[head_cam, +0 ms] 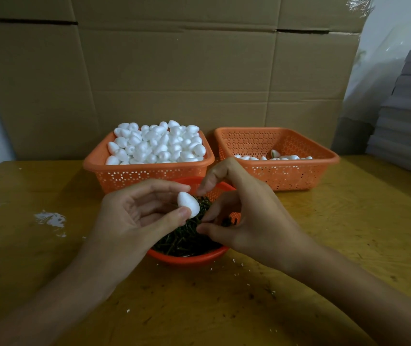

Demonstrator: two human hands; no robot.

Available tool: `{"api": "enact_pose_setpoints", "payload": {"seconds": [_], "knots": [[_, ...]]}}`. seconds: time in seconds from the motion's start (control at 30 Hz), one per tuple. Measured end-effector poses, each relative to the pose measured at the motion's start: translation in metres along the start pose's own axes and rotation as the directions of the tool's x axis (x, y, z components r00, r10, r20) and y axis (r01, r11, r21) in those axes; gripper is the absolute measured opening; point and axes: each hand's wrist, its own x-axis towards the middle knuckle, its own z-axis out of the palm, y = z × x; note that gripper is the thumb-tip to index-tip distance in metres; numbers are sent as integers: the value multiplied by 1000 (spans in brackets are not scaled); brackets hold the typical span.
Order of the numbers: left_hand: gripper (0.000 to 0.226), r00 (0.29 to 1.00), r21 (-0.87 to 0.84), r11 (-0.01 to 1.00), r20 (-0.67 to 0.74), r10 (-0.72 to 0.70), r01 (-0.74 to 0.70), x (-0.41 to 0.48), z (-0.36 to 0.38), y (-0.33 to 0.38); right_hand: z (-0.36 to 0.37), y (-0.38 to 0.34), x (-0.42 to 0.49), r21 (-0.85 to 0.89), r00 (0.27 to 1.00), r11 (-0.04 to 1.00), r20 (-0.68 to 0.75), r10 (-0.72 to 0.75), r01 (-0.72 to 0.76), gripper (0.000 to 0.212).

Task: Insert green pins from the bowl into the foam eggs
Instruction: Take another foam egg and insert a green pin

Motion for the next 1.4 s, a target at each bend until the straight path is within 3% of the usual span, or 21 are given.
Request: {"api": "enact_pose_setpoints", "payload": {"seconds": [0.3, 0.7, 1.07, 1.3, 1.4], "knots": [[28, 999, 95, 995, 33, 23, -26, -3, 3, 1, 3, 0, -1, 80, 999, 997, -40, 1, 2, 57], [28, 999, 29, 1000, -53, 3, -2, -1, 1, -1, 10, -4, -2, 353, 975, 925, -115, 192, -141, 53], [29, 1000, 59, 998, -27, 8, -7, -1, -2, -5, 12, -3, -3, 364, 965, 919, -148, 217, -151, 52], [39, 1000, -31, 999, -24, 14, -14, 1, -1, -5, 10, 2, -2, 353, 974, 923, -100, 203, -156, 38], [40, 1000, -34, 999, 6, 29, -29, 1, -3, -4, 10, 5, -3, 256, 981, 954, -72, 179, -155, 28]]}}
